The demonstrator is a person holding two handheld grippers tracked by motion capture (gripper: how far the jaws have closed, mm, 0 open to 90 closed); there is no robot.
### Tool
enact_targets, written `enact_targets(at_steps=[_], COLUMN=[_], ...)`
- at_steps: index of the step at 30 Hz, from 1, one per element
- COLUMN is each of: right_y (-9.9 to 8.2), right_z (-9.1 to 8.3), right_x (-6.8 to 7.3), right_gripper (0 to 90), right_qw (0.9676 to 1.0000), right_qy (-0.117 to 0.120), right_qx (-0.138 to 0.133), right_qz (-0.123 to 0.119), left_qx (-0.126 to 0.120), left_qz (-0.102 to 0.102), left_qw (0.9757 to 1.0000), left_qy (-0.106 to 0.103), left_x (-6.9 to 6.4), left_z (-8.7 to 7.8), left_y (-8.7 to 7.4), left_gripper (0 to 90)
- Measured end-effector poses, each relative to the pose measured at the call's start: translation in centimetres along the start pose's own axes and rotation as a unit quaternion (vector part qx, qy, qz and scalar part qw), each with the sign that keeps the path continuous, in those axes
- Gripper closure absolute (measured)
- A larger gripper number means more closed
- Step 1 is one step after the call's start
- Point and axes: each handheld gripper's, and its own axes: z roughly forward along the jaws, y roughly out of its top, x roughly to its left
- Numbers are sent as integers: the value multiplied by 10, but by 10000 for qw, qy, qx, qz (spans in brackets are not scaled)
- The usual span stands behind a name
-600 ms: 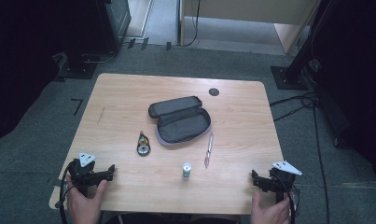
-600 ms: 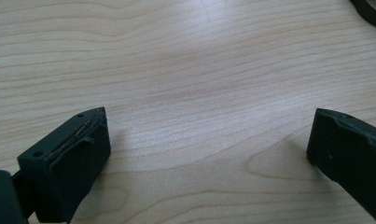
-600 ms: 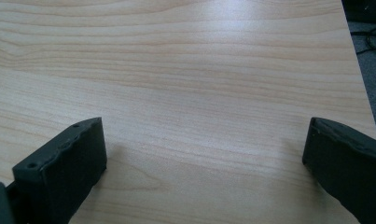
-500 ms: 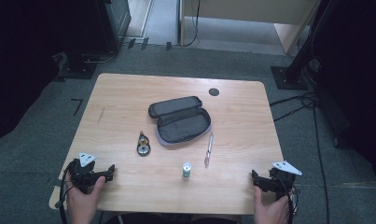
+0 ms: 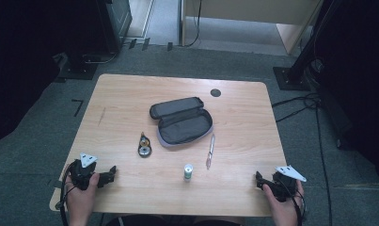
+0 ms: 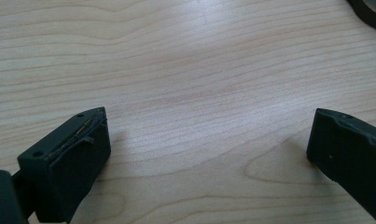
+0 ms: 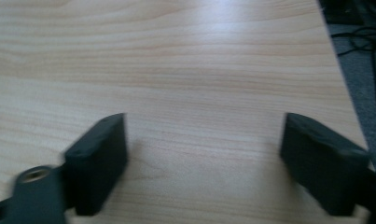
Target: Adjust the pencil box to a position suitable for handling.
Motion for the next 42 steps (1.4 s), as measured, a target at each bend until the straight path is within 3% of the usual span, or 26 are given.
enact_targets(at_steps=[5,12,22,32,39,42], right_y=[5,23,52,81,100,107], right_z=[-7,-15,-10,-9,2,8], right_x=[4,24,49,67,83,90], right_gripper=[255,347,398,476,522,520], right_qw=[9997,9983,9955,9929,9902,9900], right_qy=[94,369,718,885,1050,990], right_qx=[-123,-441,-529,-555,-624,-636], right_qz=[199,16,-322,-570,-673,-775], left_qx=[-2,-3,-3,-2,-3,-2], left_qz=[3,3,-3,-3,-4,-4], left_qw=[10000,10000,10000,10000,10000,10000], left_qy=[0,1,0,-1,-1,-1], left_x=[0,0,0,0,0,0], left_z=[0,0,0,0,0,0], left_y=[0,0,0,0,0,0], left_gripper=[0,0,0,0,0,0])
